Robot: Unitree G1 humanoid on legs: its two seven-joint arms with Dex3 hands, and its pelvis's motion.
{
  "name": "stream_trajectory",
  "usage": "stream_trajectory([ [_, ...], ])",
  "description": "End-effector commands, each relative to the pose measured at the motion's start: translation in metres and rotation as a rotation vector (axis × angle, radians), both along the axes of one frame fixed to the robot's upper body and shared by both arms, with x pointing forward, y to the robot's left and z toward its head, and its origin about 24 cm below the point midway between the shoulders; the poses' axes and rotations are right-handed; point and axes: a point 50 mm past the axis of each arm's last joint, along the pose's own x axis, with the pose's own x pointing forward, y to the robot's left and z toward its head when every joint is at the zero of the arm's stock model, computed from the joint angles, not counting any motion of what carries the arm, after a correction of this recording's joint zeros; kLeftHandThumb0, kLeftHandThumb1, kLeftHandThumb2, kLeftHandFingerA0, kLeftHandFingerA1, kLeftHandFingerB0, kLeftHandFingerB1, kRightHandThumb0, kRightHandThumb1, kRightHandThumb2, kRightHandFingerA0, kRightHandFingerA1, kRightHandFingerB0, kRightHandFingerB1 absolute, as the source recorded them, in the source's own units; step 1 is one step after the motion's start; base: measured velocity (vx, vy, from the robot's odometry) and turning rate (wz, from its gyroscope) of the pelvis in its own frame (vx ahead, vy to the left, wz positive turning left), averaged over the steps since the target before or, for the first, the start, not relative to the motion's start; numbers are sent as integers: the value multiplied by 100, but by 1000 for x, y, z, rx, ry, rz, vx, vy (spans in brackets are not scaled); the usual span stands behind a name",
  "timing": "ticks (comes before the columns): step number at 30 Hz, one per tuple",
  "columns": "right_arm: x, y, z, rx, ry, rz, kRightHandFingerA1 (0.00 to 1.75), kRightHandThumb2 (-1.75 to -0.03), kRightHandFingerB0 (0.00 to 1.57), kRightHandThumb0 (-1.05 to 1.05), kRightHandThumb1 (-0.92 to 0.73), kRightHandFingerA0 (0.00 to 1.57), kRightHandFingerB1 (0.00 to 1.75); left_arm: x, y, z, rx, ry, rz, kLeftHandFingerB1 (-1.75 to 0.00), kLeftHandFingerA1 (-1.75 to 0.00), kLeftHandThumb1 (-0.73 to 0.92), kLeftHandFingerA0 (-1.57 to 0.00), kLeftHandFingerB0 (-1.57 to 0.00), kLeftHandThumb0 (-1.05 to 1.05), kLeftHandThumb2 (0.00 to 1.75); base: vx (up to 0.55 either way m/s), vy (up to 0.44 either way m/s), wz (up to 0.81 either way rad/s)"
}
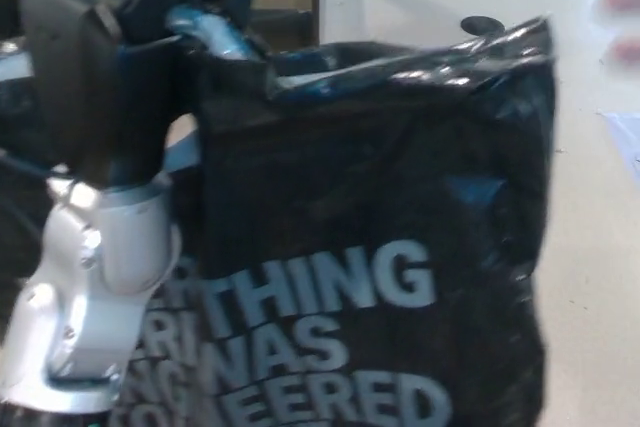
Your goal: A person is holding a plastic bag and the robot extends its left hand to grab the bag by hooking its thumb into the holes at the top and brings its hand down by its side. Then it extends its arm again to hand the plastic bag back to the person.
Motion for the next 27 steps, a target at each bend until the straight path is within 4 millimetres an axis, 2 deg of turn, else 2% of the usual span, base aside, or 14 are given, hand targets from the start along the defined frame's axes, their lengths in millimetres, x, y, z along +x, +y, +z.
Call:
stream_trajectory([
  [1, -1, -5, 0, 0, 16, -5, 54, -58, 62, -28, -66, 86, 45, -15, 15, 5, -25, -101, -59, -117, -169, 78, -97, -79, -25, 68, 0, 0, 0],
  [4, -1, -3, 0, 4, 10, -7, 54, -58, 63, -28, -66, 86, 45, -20, 19, 5, -23, -119, -55, -118, -168, 78, -96, -80, -25, 68, 0, 0, 0],
  [5, -2, -4, 0, 1, 13, -7, 54, -59, 64, -29, -66, 86, 45, -23, 20, 4, -17, -127, -55, -105, -133, 60, -121, -84, -22, 101, 0, 0, 0],
  [6, -2, -5, 0, -5, 17, -7, 54, -59, 64, -29, -66, 86, 45, -27, 22, 2, -13, -133, -55, -105, -133, 60, -121, -84, -22, 101, 0, 0, 0],
  [7, -2, -5, 0, -5, 16, -7, 54, -59, 64, -28, -66, 86, 46, -30, 23, 0, -11, -130, -50, -121, -167, 78, -100, -83, -23, 69, 0, 0, 0],
  [12, 1, -8, 2, -15, 14, -8, 54, -60, 65, -29, -66, 87, 46, -50, 42, -31, 9, -56, -40, -115, -152, 76, -110, -82, -18, 65, 0, 0, 0],
  [13, 0, -8, 2, -15, 20, -10, 55, -59, 65, -27, -66, 88, 46, -57, 49, -46, 12, -11, -21, -120, -151, 64, -112, -84, -12, 83, 0, 0, 0],
  [15, -1, -8, 1, -15, 22, -9, 55, -59, 65, -27, -66, 87, 46, -65, 60, -65, 26, 51, 13, -124, -155, 59, -108, -85, -7, 91, 0, 0, 0],
  [17, -1, -8, 1, -13, 22, -8, 55, -60, 63, -29, -64, 86, 46, -70, 66, -78, 43, 90, 48, -124, -156, 59, -107, -85, -6, 92, 0, 0, 0],
  [18, -1, -7, 1, -13, 20, -6, 54, -59, 64, -30, -65, 86, 46, -73, 72, -89, 38, 138, 71, -119, -154, 75, -111, -88, -16, 69, 0, 0, 0],
  [19, -1, -7, 1, -14, 16, -4, 54, -59, 64, -30, -65, 86, 46, -78, 81, -105, 27, 204, 101, -119, -154, 75, -111, -88, -16, 69, 0, 0, 0],
  [21, -1, -7, 1, -12, 19, -7, 55, -60, 63, -29, -64, 86, 46, -80, 84, -112, 24, 220, 101, -119, -157, 75, -109, -88, -15, 66, 0, 0, 0],
  [24, -5, -8, 0, -18, 21, -6, 55, -59, 63, -29, -65, 86, 46, -90, 104, -149, 29, 373, 126, -121, -166, 51, -98, -86, 4, 105, 0, 0, 0],
  [27, -3, -8, 1, -24, 18, 0, 55, -60, 63, -29, -64, 86, 46, -100, 125, -176, 64, 512, 239, -121, -168, 52, -95, -81, 1, 100, 0, 0, 0],
])
